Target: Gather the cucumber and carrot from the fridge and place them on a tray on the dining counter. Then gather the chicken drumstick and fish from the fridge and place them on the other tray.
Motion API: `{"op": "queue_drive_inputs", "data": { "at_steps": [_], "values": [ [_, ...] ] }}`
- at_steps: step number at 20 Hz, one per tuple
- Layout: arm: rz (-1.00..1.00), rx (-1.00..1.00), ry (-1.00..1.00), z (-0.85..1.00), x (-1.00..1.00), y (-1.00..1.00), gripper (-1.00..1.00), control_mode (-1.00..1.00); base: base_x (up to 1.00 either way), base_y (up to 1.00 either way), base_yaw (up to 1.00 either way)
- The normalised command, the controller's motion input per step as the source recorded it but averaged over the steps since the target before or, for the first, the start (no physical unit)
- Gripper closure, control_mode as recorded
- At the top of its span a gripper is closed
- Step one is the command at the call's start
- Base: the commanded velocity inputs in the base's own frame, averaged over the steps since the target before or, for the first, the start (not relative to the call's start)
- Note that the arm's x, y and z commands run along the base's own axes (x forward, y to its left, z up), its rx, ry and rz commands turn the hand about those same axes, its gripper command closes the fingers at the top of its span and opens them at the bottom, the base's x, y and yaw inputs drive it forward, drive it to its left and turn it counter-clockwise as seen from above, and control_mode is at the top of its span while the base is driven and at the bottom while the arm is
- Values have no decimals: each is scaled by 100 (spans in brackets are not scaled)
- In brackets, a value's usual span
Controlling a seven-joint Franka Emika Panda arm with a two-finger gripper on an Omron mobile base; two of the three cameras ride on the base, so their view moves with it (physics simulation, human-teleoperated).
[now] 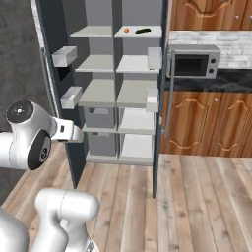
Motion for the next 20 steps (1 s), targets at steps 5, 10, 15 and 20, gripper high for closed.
{"op": "queue_drive_inputs", "data": {
  "at_steps": [5, 10, 15, 20],
  "values": [
    [0, 0, 0, 0, 0, 0, -100, 100, 100, 0, 0],
    [0, 0, 0, 0, 0, 0, -100, 100, 99, 0, 0],
    [0, 0, 0, 0, 0, 0, -100, 100, 82, 0, 0],
    [0, 0, 0, 0, 0, 0, -100, 100, 72, 0, 0]
  ]
}}
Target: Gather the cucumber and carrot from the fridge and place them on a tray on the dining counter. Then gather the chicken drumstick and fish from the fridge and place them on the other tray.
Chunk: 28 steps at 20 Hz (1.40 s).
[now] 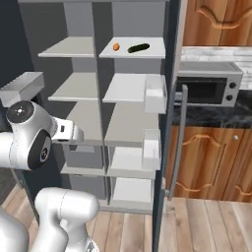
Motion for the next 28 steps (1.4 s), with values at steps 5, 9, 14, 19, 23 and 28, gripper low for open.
{"op": "queue_drive_inputs", "data": {
  "at_steps": [5, 9, 14, 19, 23, 28],
  "values": [
    [0, 0, 0, 0, 0, 0, -100, 100, 67, 0, 0],
    [0, 0, 0, 0, 0, 0, -100, 100, 66, 0, 0],
    [0, 0, 0, 0, 0, 0, -100, 100, 60, 0, 0],
    [-2, 0, 0, 3, 4, -10, -100, -100, 17, 0, 0],
    [-9, 1, 0, 22, 14, -56, -100, -100, 0, 0, 0],
    [-16, 0, 2, 19, 61, -30, -100, -100, 0, 0, 0]
  ]
}}
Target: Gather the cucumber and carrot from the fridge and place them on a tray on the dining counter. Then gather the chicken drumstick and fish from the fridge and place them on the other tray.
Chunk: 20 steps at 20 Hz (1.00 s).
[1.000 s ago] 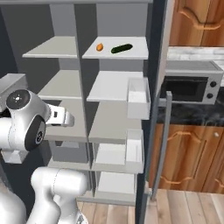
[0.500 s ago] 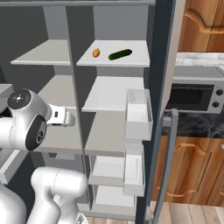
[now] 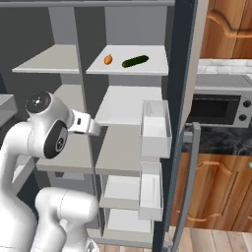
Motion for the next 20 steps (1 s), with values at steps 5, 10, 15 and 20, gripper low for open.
{"op": "queue_drive_inputs", "data": {
  "at_steps": [5, 10, 15, 20],
  "values": [
    [-15, 0, 2, 9, 52, -27, -100, -100, 0, 0, 0],
    [-8, 0, 0, 0, 46, -50, -100, -100, 0, 0, 0],
    [0, 1, 0, 0, 64, -36, -100, -100, 0, 0, 0],
    [-4, 0, 6, 0, 73, -8, -100, -100, 0, 0, 0]
  ]
}}
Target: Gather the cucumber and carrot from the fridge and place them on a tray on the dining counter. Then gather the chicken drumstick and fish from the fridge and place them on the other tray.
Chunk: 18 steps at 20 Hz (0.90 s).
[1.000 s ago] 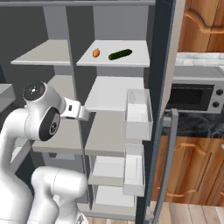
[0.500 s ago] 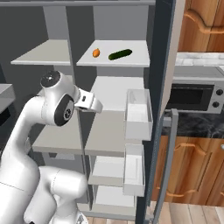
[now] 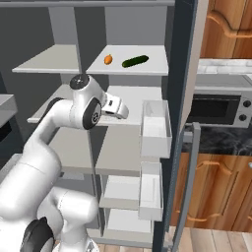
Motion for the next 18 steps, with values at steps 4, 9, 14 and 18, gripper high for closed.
{"op": "queue_drive_inputs", "data": {
  "at_steps": [4, 9, 14, 18],
  "values": [
    [-5, 0, 8, -1, 71, -1, -100, -100, 0, 0, 0],
    [0, 0, 1, -5, 58, -26, -100, -100, 0, 0, 0],
    [0, 0, 0, -20, 51, -25, -100, -100, 0, 0, 0],
    [0, -4, -3, -39, 33, -14, -100, -100, 0, 0, 0]
  ]
}}
